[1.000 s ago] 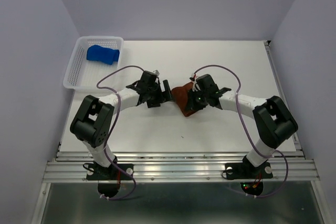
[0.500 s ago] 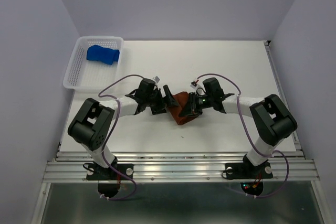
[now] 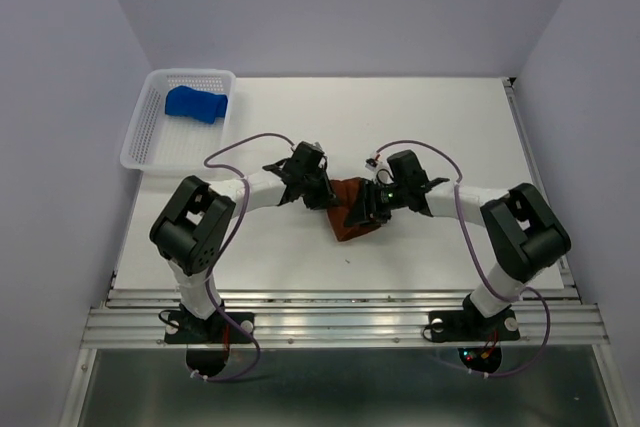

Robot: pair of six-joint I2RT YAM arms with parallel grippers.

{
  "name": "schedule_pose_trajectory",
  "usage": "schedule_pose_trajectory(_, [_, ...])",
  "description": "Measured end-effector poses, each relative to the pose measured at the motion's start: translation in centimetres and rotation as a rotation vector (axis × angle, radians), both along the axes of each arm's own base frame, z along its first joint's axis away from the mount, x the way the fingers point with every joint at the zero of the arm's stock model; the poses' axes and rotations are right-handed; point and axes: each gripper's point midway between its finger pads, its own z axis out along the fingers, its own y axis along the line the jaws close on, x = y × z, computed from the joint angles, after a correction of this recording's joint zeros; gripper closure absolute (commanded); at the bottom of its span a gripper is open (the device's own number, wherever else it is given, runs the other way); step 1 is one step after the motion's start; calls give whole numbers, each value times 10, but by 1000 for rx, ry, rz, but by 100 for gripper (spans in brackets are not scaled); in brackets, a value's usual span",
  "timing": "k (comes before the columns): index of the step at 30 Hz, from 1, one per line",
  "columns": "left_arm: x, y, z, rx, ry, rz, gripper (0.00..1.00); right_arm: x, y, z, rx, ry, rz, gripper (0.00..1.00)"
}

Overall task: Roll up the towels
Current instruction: Roll the towel

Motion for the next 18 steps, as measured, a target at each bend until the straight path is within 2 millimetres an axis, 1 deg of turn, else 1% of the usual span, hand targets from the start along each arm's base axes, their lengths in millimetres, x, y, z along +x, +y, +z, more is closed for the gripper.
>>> schedule_pose_trajectory(2, [-2,4,-1,52,17,17,100,-2,-6,2,-51,-63,12,38])
schedule_pose_trajectory(3, [-2,7,0,83,22,28,100,-6,-6,9,-70,-101,23,33])
schedule_pose_trajectory(5, [-2,12,1,128,37,47,100,-12,-3,29,-82,-216,62,32])
schedule_pose_trajectory(7, [-3,18,0,165,62,64,100,-19,5,56,-79,-365,94,31])
schedule_pose_trajectory(9, [-7,22,-2,189,85,74,100,-22,9,73,-79,-464,104,31])
schedule_pose_trajectory(10, [-8,24,-3,197,95,80,100,-27,14,82,-84,-529,119,30])
schedule_pose_trajectory(12, [-11,28,-2,218,119,86,100,-31,20,84,-114,-596,129,31])
schedule_pose_trajectory(13, [-12,28,-2,225,127,88,100,-33,23,82,-141,-623,135,31])
schedule_pose_trajectory(16, [-11,28,-2,245,155,92,100,-40,33,62,-257,-688,156,31])
schedule_pose_trajectory(18, [-12,28,-2,254,168,98,100,-39,37,48,-347,-728,157,31])
